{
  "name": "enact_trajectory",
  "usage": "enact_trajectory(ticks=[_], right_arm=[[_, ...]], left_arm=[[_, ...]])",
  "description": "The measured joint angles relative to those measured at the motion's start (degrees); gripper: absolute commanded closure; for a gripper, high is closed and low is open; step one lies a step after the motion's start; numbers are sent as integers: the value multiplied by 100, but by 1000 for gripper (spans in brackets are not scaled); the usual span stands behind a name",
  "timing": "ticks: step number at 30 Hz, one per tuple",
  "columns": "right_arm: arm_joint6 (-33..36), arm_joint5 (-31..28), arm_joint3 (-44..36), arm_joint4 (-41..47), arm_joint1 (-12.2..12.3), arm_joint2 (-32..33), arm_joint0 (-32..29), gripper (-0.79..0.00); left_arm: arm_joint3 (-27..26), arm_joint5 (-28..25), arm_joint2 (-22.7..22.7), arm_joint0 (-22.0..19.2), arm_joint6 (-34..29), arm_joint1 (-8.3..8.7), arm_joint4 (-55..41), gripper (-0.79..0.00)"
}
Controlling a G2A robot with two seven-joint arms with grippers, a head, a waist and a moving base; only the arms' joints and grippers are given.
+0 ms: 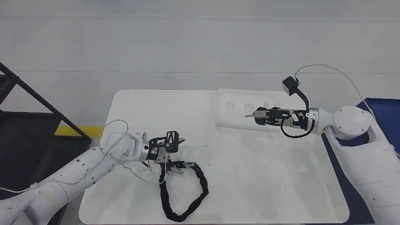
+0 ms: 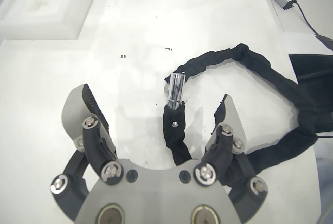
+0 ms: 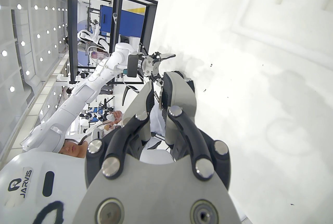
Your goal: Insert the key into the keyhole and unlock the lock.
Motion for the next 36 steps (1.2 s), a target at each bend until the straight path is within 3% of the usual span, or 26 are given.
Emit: enact_trajectory(ticks=[14, 16, 19, 20, 23, 27, 32, 36], right_arm=[[0, 0, 0, 0, 0, 0, 0, 0], [0, 0, 0, 0, 0, 0, 0, 0], [0, 0, 0, 0, 0, 0, 0, 0], [0, 0, 0, 0, 0, 0, 0, 0], [0, 0, 0, 0, 0, 0, 0, 0], [0, 0, 0, 0, 0, 0, 0, 0], [0, 0, 0, 0, 0, 0, 0, 0], [0, 0, 0, 0, 0, 0, 0, 0]], left_arm=[[68, 360, -84, 325, -148, -185, 518, -785], [111, 340, -95, 352, -116, -218, 560, -757], [173, 312, -124, 380, -55, -257, 627, -619], [188, 307, -134, 387, -38, -267, 645, -425], [229, 289, -177, 413, 12, -296, 696, -225], [260, 262, -227, 441, 24, -326, 792, -200], [257, 308, -303, 500, -74, -360, 885, 0], [231, 283, -362, 542, -113, -375, 954, 0]])
